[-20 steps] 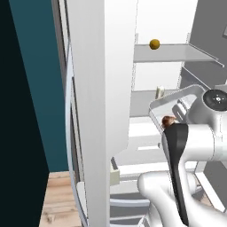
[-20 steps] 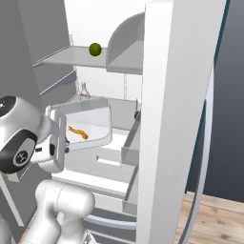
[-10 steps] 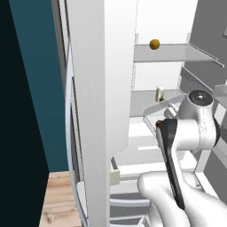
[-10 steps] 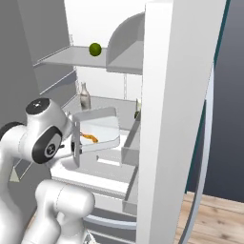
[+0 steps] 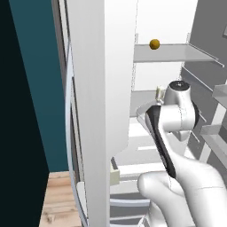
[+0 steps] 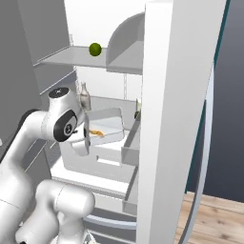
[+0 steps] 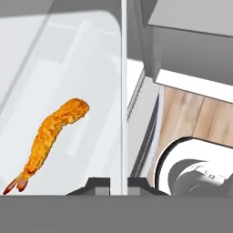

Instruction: Place the tupperware on the second highest shelf of the fridge. Make space for the tupperware among the existing items by rearranging them on the shelves if needed. Close the fridge door when finished.

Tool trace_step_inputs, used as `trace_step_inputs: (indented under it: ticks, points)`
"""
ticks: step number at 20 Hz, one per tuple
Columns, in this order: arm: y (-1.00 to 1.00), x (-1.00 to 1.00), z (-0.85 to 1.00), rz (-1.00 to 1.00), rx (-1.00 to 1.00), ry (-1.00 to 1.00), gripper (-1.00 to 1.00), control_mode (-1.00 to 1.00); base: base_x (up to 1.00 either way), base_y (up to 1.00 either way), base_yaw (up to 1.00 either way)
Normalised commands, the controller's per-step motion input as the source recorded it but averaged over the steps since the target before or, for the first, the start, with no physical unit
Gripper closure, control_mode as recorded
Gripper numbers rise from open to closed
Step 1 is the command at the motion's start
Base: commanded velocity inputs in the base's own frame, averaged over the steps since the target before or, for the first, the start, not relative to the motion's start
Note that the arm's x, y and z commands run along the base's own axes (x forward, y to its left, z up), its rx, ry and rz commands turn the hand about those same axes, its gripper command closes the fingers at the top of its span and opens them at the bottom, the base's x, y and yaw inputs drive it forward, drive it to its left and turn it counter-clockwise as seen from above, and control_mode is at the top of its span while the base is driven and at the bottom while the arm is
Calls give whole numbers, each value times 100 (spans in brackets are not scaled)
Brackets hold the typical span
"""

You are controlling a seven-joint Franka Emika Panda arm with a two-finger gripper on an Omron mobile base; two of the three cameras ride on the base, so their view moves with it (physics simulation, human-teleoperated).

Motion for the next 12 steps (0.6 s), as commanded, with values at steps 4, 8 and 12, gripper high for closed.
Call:
trace_step_inputs:
  ticks: [4,8,12]
  points:
    - [0,52,-14,1,0,4,100,-100,0,0,0]
    - [0,42,-25,7,0,0,100,-100,0,0,0]
    - [0,41,-35,11,0,-1,100,-100,0,0,0]
